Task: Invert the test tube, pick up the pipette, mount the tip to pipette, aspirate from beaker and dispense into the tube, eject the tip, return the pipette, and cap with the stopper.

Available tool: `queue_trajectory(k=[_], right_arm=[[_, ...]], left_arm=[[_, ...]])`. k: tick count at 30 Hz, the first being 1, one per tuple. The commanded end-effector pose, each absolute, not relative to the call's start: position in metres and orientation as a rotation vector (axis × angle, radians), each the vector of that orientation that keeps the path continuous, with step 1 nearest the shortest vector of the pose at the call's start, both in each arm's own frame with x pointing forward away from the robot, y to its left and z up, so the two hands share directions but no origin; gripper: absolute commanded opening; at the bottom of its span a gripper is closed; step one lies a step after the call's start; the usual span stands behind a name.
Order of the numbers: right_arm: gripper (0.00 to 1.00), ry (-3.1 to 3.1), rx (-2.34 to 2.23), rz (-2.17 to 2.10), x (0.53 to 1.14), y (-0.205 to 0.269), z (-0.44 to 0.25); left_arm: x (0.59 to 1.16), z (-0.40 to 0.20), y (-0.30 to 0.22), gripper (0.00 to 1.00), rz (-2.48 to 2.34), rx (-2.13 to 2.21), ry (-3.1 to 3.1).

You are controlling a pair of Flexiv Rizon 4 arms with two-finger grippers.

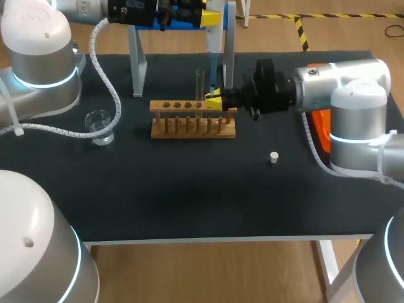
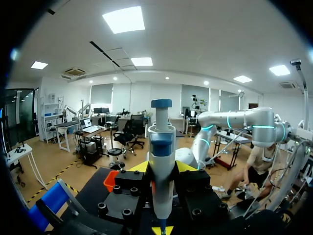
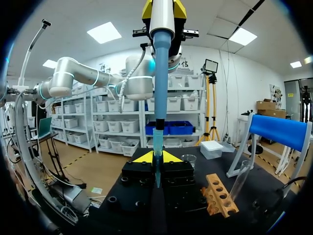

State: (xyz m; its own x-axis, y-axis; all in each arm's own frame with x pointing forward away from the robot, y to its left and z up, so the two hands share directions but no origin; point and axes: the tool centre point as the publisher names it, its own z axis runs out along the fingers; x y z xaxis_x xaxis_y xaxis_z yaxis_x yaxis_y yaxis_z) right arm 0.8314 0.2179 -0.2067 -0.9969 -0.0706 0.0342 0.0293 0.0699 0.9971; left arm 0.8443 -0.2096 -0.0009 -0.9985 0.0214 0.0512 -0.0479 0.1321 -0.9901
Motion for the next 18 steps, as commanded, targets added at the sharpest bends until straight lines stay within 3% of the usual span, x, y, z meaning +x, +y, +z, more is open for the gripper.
queue_trajectory(k=[1, 18], right_arm=[[0.00, -2.245, 0.041, -2.095, 0.8307, 0.2158, -0.2058], [0.00, -2.245, 0.039, -2.093, 0.8331, 0.2147, -0.2072]], left_arm=[[0.8444, -0.0014, -0.2101, 0.00, 2.040, 0.027, -2.322], [0.8444, -0.0014, -0.2101, 0.00, 2.040, 0.027, -2.322]])
